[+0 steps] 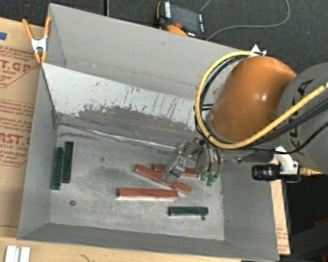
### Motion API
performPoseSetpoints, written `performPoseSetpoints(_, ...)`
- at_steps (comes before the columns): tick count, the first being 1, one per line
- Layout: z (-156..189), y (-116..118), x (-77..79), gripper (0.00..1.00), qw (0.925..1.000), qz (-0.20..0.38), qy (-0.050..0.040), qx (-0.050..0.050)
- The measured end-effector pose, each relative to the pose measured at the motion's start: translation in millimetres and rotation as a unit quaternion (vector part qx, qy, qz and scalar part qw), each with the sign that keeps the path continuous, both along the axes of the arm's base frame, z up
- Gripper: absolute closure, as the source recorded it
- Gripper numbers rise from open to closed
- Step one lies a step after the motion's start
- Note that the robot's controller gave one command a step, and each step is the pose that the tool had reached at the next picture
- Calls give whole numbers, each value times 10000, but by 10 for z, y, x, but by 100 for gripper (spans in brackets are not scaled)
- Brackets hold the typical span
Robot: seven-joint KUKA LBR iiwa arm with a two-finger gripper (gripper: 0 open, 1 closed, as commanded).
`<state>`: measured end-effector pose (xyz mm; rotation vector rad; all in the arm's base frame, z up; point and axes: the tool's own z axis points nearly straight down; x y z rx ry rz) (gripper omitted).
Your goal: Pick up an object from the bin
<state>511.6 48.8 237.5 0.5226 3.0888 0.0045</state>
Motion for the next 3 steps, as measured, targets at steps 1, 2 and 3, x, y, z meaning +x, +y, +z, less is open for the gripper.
performPoseSetpoints(1,-39,-4,-14,0,10000,-5,38,-8)
performPoseSetpoints(2,-1608,-416,-82,0,9864,1644,72,-10)
performPoseSetpoints(3,-1582,-411,-64,100,9864,1642,45,-12)
